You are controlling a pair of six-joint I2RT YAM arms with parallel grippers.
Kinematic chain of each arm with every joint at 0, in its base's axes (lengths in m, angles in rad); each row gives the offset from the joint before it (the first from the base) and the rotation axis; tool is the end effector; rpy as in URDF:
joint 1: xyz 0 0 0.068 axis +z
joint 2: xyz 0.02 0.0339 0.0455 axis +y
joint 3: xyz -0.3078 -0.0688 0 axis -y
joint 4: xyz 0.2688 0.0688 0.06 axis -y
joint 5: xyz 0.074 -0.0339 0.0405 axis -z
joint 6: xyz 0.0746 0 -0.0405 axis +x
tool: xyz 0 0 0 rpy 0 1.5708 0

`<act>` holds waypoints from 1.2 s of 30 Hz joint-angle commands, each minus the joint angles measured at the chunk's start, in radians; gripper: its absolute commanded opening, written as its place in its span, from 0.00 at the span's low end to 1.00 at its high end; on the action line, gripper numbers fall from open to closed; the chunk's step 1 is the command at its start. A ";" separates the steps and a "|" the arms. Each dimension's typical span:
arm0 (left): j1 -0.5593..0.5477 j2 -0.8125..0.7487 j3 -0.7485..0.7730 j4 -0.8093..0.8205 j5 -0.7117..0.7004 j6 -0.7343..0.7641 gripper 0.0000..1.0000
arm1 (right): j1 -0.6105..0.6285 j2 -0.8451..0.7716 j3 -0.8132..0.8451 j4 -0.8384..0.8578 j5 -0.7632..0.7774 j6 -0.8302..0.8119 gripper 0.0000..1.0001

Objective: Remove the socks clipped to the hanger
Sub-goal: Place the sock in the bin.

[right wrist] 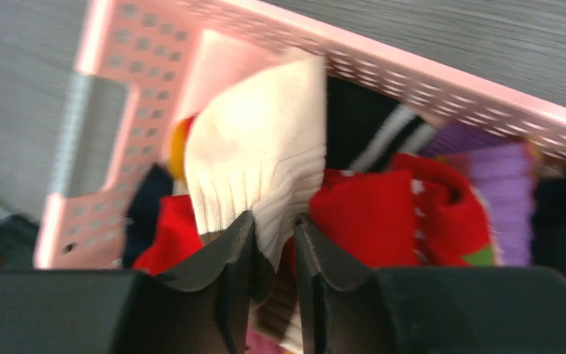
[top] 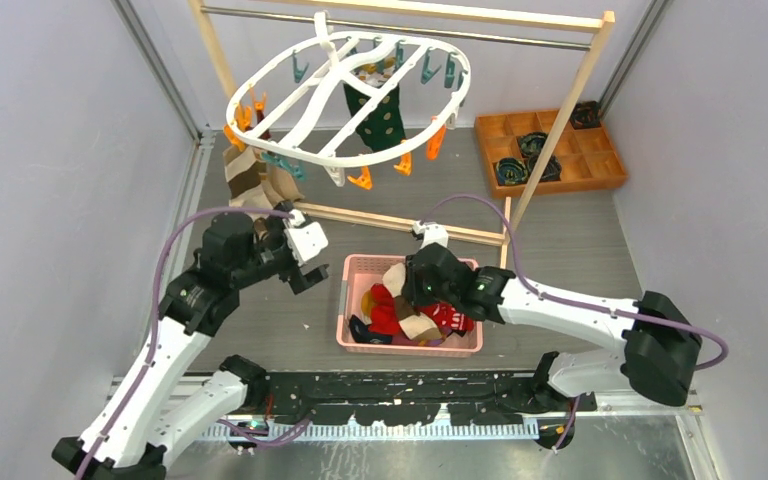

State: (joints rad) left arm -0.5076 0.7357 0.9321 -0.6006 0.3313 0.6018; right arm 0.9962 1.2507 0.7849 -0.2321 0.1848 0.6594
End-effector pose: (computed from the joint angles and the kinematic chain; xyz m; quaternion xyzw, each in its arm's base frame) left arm 0.1426 -0.1071 0.3745 0.5108 0.6520 -0.1119 0.5491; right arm 0.1763 0.2470 0.2439 -0.1128 0.8962 0.2534 0.3463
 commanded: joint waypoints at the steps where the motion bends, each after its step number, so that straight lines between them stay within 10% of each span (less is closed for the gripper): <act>1: 0.104 0.020 0.049 -0.045 0.175 -0.061 1.00 | 0.008 0.006 0.109 -0.201 0.273 -0.028 0.37; 12: 0.260 -0.005 0.150 -0.274 0.298 -0.049 1.00 | 0.016 -0.174 0.164 -0.118 0.139 -0.020 0.54; 18: 0.310 0.014 0.200 -0.381 0.291 -0.042 1.00 | -0.082 0.020 0.019 0.188 -0.075 0.090 0.44; 26: 0.579 0.071 0.224 -0.316 0.448 -0.112 1.00 | -0.093 0.158 -0.199 0.467 0.022 0.138 0.36; 36: 0.934 0.189 0.299 -0.286 0.768 -0.179 0.99 | 0.085 0.060 0.140 0.449 0.281 -0.239 0.74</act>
State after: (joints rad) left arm 0.3592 0.9249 1.1893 -0.9165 0.9436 0.4500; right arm 1.0676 1.3125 0.7532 0.1162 0.3855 0.5911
